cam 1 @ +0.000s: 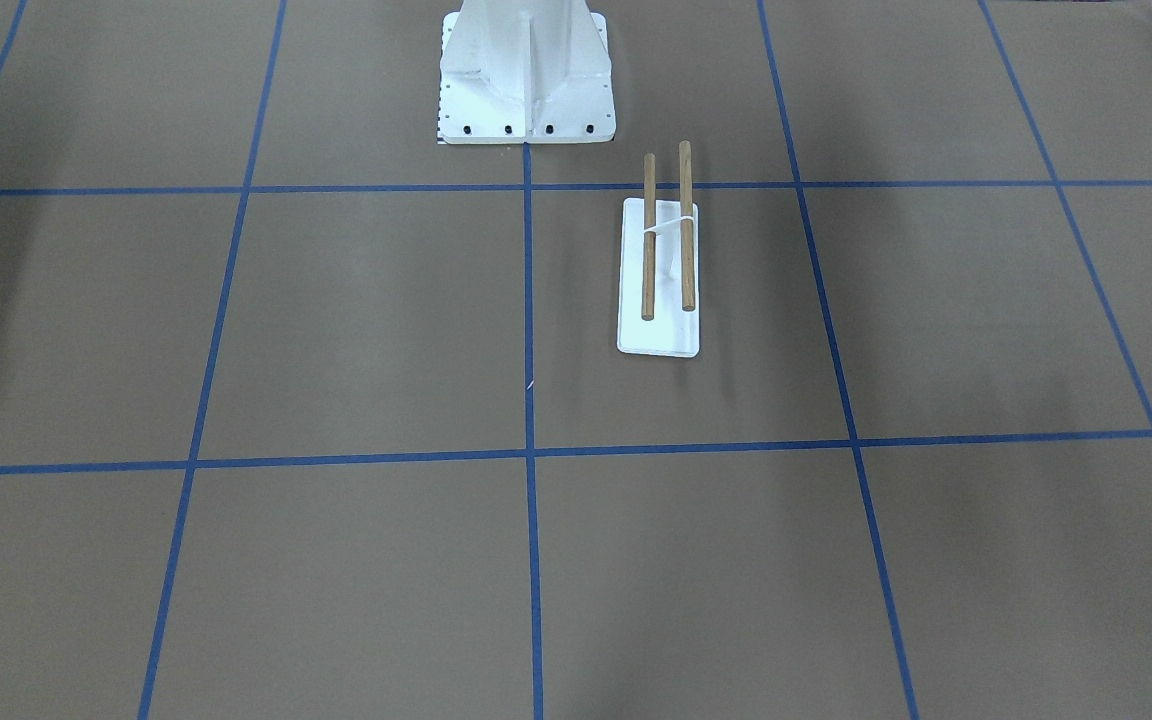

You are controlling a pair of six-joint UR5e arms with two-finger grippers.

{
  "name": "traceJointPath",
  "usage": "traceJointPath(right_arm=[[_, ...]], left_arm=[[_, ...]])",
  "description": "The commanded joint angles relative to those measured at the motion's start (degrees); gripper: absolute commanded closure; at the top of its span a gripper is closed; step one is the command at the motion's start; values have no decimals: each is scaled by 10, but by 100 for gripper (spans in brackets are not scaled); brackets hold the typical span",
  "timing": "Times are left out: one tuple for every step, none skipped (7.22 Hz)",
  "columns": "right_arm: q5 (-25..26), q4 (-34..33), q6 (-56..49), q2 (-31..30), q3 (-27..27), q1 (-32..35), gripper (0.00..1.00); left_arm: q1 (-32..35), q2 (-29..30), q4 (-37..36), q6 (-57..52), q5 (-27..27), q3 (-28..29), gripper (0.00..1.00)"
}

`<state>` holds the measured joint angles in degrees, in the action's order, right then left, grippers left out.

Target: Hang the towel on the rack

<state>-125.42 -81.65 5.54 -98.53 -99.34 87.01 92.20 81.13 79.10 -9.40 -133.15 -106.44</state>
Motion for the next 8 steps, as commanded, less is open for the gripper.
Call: traceJointPath(right_arm=[[0, 0, 0, 0, 0, 0, 0], [0, 6, -1, 0, 1, 0, 0], [0, 27, -2, 0, -6, 0, 0], [-1, 77, -7, -1, -15, 0, 0], [10, 135, -6, -1, -9, 0, 0], [25, 178, -2, -3, -9, 0, 0], [24, 196, 3, -19, -1, 0, 0], [23, 194, 14, 11, 42, 0, 0]], left_arm=[[0, 2, 0, 0, 0, -2, 2], [0, -2, -1, 0, 0, -22, 2], [-1, -1, 0, 0, 1, -25, 2], [-1, 3, 0, 0, 1, -35, 2], [-1, 8, 1, 0, 3, -38, 2], [-1, 17, 2, 1, 4, -39, 2], [0, 25, 14, 0, 2, -51, 2], [0, 24, 52, 2, 1, -49, 2]])
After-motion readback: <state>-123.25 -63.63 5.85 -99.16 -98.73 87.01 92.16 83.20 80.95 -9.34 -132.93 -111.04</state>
